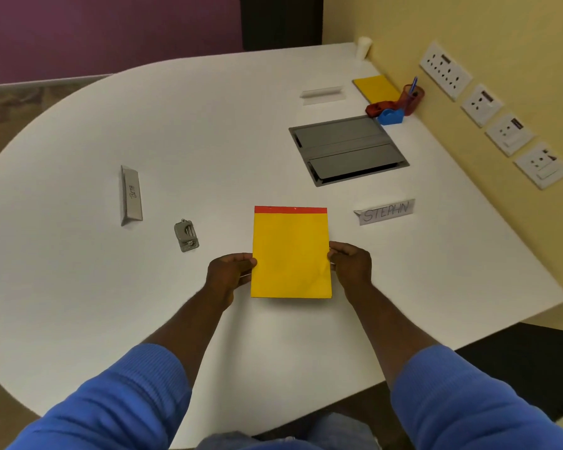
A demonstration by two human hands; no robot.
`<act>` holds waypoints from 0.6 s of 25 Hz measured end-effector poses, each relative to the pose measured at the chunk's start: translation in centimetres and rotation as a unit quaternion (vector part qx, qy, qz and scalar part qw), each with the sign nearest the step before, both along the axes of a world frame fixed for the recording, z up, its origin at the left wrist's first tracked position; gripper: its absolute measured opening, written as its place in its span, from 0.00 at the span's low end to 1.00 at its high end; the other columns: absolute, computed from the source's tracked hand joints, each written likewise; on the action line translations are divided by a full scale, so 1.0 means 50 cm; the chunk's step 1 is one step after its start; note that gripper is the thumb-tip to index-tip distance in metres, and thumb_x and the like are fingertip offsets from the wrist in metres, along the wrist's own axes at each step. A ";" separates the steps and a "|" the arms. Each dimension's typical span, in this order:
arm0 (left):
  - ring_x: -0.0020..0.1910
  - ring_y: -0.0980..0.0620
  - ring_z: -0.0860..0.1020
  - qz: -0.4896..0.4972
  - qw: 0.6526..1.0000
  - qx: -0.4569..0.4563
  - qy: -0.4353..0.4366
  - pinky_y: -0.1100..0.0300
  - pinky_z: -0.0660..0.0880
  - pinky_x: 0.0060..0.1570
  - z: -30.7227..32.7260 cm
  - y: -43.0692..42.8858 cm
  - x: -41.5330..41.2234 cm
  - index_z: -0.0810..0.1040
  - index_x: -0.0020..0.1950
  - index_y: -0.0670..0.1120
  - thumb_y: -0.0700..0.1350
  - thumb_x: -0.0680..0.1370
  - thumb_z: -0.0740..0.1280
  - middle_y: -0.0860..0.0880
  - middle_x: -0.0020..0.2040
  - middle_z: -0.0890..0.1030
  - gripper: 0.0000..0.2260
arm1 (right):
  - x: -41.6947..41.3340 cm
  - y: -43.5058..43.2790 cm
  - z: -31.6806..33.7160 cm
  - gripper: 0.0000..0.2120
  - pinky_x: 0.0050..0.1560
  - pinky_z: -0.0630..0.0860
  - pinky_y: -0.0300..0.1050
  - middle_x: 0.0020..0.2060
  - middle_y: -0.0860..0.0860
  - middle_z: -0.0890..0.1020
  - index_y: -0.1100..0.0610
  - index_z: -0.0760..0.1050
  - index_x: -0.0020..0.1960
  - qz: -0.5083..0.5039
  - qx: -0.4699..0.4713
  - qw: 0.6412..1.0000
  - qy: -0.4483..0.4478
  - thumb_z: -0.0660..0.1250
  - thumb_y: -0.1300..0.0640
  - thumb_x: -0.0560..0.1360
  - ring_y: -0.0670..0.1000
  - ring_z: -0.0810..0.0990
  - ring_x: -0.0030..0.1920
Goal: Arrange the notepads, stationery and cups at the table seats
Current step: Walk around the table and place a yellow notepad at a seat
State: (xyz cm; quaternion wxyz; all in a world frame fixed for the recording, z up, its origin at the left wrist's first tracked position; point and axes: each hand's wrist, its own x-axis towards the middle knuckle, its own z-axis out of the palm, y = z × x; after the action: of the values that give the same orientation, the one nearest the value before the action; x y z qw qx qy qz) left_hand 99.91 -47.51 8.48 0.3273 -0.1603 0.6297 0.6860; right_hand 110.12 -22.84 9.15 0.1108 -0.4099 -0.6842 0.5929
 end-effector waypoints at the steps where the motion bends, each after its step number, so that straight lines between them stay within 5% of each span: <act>1: 0.43 0.47 0.84 -0.001 1.000 0.001 0.003 0.60 0.81 0.40 0.007 0.012 0.010 0.84 0.49 0.41 0.32 0.77 0.71 0.44 0.44 0.86 0.06 | 0.009 0.012 0.008 0.13 0.57 0.81 0.58 0.47 0.56 0.84 0.66 0.81 0.61 -0.001 0.008 1.000 0.000 0.68 0.71 0.77 0.56 0.82 0.47; 8: 0.43 0.48 0.85 -0.003 1.000 -0.001 0.023 0.57 0.80 0.44 0.025 0.147 0.099 0.84 0.47 0.41 0.31 0.76 0.70 0.45 0.43 0.87 0.06 | 0.090 0.166 0.030 0.12 0.57 0.81 0.62 0.45 0.57 0.84 0.67 0.82 0.60 0.015 0.017 1.000 0.015 0.68 0.71 0.77 0.57 0.83 0.45; 15: 0.40 0.50 0.86 0.053 0.997 0.002 0.050 0.61 0.82 0.38 0.053 0.368 0.261 0.83 0.48 0.41 0.31 0.77 0.69 0.46 0.40 0.87 0.06 | 0.200 0.400 0.043 0.12 0.59 0.81 0.62 0.49 0.61 0.85 0.66 0.82 0.59 0.053 0.015 0.998 0.040 0.69 0.71 0.76 0.60 0.84 0.50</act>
State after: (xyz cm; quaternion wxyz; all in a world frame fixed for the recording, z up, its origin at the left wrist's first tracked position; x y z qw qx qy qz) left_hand 112.97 -29.12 11.15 0.2586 -0.1580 0.6349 0.7106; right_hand 120.13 -2.86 11.30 0.1123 -0.3471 -0.7093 0.6031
